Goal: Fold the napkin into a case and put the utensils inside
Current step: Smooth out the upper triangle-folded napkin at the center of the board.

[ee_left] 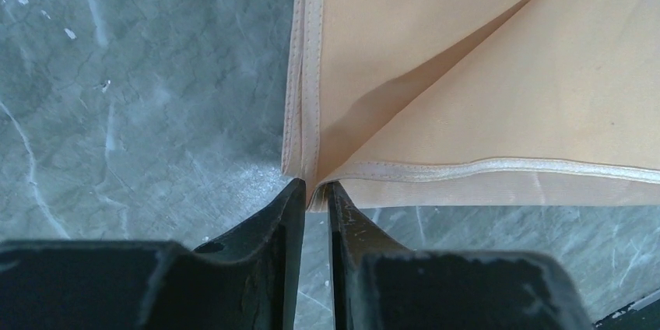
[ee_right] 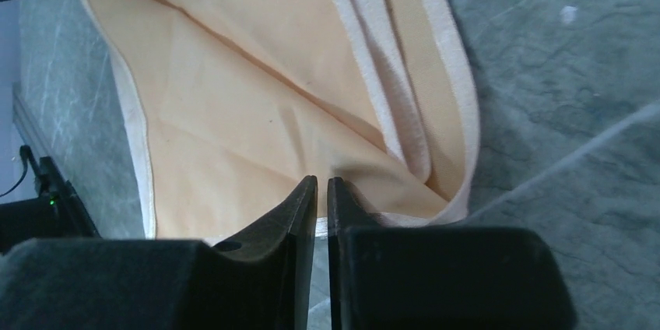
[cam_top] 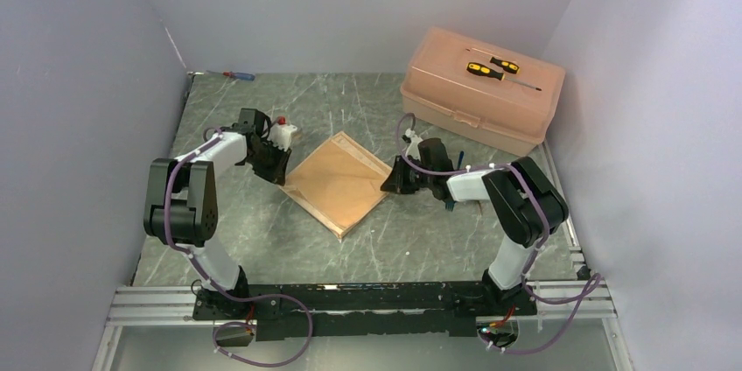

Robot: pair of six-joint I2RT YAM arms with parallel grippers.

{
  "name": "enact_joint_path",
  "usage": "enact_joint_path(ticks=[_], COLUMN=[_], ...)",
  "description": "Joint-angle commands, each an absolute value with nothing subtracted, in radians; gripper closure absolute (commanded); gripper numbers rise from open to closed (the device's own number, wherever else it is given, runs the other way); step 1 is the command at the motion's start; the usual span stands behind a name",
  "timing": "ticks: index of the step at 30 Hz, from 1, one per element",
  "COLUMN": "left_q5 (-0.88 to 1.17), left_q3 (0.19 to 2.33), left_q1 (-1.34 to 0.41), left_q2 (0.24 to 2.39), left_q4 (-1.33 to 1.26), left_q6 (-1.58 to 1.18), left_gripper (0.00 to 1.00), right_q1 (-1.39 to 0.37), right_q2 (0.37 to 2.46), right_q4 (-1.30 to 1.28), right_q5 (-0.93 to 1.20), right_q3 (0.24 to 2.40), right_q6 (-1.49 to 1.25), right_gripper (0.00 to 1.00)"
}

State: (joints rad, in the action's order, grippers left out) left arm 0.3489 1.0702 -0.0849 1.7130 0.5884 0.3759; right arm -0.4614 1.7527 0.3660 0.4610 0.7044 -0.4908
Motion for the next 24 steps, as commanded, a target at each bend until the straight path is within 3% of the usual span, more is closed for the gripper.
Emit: enact_joint_path(ticks=[1, 11, 19, 24], left_q5=[0.307, 0.3, 0.281, 0.279], left_q3=[1.052, 1.046, 1.067, 1.059], left_q1=[-0.088, -0.087, -0.086, -0.087], left_q2=[1.72, 1.674, 1.687, 1.671], left_q4=[0.538, 0.544, 0.553, 0.56], left_q6=[0.384, 0.396, 0.419, 0.428], left_gripper=[0.77, 0.72, 0.71, 0.7], right_q1=[-0.454, -0.436, -0.675, -0.719], right_q2=[1.729, 1.665, 1.721, 1.798], right_q4=[0.413, 0.301, 0.395, 0.41], right_q5=[0.567, 0.634, 0.618, 0.591], right_q3=[0.704, 0.777, 0.776, 0.79], right_q6=[-0.464, -0.467, -0.499, -0.513], right_gripper=[0.82, 0.7, 0.77, 0.79])
